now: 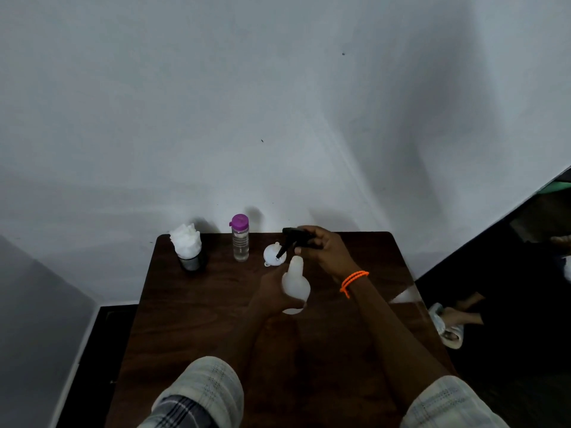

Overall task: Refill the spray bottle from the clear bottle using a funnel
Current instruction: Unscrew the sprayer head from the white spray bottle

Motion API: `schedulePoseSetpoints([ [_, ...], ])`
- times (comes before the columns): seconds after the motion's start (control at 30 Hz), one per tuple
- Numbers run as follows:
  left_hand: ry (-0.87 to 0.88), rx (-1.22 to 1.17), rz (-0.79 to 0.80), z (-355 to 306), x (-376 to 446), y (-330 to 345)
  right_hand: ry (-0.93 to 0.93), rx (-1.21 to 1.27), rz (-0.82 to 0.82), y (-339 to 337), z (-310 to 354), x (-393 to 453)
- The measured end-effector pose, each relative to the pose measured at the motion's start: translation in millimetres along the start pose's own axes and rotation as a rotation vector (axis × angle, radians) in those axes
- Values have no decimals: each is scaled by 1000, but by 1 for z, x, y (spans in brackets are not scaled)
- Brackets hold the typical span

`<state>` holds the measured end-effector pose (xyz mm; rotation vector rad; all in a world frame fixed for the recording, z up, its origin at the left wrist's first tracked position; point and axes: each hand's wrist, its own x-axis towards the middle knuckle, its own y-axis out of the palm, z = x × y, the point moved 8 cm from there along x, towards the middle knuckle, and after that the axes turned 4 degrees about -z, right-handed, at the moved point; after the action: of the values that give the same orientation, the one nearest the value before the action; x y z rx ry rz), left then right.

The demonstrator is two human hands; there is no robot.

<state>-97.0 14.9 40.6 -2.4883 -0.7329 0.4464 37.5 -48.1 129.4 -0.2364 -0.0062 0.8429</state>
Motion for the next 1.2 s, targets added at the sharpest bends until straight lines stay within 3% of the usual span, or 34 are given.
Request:
schedulePoseSetpoints([
  [0.13,10,2,-14,-2,-1,-2,-34,19,8,-3,16,4],
  [0.47,13,32,-3,8,-6,-3,-37,184,-185,-26,34,5],
  [0.7,36,74,59,14,-10,3,-38,137,-263,-40,45,13],
  [1.0,22,-40,116,18,-17,6,-34,0,-374,-70,52,26],
  [1.2,79,-33,73,19,-23,-1,83,27,-514,-93,28,21],
])
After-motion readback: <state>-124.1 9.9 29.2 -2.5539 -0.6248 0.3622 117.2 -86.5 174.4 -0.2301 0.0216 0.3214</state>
